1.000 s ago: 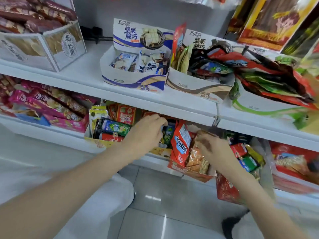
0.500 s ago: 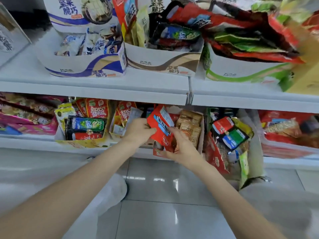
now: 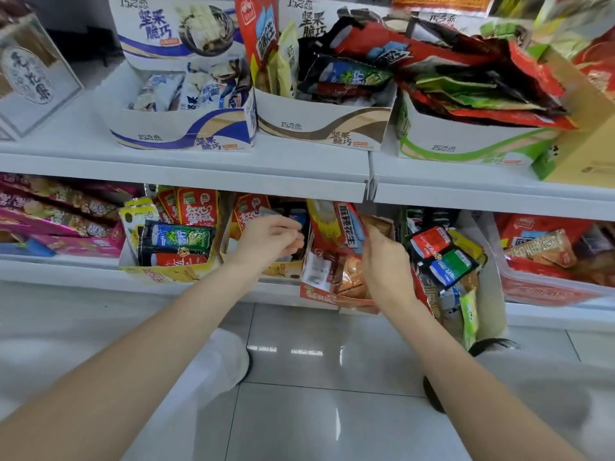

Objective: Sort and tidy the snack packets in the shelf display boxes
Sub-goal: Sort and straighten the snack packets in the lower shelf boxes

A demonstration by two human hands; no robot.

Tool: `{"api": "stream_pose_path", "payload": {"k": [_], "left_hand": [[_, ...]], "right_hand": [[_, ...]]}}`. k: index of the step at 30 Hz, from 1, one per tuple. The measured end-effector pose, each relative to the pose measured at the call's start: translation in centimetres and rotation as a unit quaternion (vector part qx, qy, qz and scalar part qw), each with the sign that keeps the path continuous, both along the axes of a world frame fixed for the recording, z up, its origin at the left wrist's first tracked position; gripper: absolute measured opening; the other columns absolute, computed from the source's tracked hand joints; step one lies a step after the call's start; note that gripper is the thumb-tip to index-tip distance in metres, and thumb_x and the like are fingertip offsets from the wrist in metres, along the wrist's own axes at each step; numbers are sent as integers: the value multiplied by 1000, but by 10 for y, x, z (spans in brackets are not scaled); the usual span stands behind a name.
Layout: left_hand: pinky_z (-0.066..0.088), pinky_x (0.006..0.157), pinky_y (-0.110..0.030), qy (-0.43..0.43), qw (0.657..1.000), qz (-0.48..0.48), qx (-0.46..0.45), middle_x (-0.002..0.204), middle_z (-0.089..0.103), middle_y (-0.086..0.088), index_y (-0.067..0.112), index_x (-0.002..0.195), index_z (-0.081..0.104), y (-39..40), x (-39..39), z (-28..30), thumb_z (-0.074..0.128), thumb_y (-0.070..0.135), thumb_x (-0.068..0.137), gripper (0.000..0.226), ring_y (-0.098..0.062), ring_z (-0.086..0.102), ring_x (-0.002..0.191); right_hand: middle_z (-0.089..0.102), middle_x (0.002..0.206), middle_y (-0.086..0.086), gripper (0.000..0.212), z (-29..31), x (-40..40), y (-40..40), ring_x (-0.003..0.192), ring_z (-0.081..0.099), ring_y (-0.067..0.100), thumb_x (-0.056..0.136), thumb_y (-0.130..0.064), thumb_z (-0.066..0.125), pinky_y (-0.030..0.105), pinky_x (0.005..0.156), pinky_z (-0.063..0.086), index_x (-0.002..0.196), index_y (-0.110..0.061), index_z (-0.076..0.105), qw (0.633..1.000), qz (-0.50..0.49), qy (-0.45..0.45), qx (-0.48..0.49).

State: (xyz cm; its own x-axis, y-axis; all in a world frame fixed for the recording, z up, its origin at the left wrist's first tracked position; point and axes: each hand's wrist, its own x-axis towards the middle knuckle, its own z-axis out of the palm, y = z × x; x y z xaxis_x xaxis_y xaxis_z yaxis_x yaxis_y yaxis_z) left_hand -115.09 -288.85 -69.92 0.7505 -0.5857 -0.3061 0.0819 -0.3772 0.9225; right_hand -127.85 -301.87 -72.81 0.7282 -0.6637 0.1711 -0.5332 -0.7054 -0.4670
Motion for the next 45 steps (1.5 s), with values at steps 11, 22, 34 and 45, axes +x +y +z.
{"api": "stream_pose_path", "payload": {"k": [11,22,34,45], "left_hand": [[43,95,-31,-352,860,-301,214,131,43,0,18,128,52,-8,-14,-42,54,5,88,42,-19,48,114],[55,68,-29,-143,985,-30,95,88,67,-12,2,108,63,-15,-1,-23,61,20,88,27,-17,64,69],[57,67,-21,-121,992,-37,26,68,67,0,17,74,65,55,13,86,62,14,86,13,-8,62,61],[54,65,-16,-60,985,39,-156,79,62,-5,7,85,62,51,43,134,52,8,92,12,-8,60,66]], "right_hand": [[67,103,16,30,7,-40,-13,88,64,32,92,-4,49,44,71,54,122,-4,54,999,1,-50,-16],[67,99,17,27,15,-70,-17,83,64,31,93,-6,47,40,67,53,118,-1,56,997,4,-75,1],[55,119,20,41,19,-34,9,111,49,36,89,-12,51,42,90,43,126,0,40,991,-29,131,-28],[64,102,3,23,160,46,49,95,64,17,88,-14,60,38,74,56,108,-22,51,931,194,-193,242]]}}
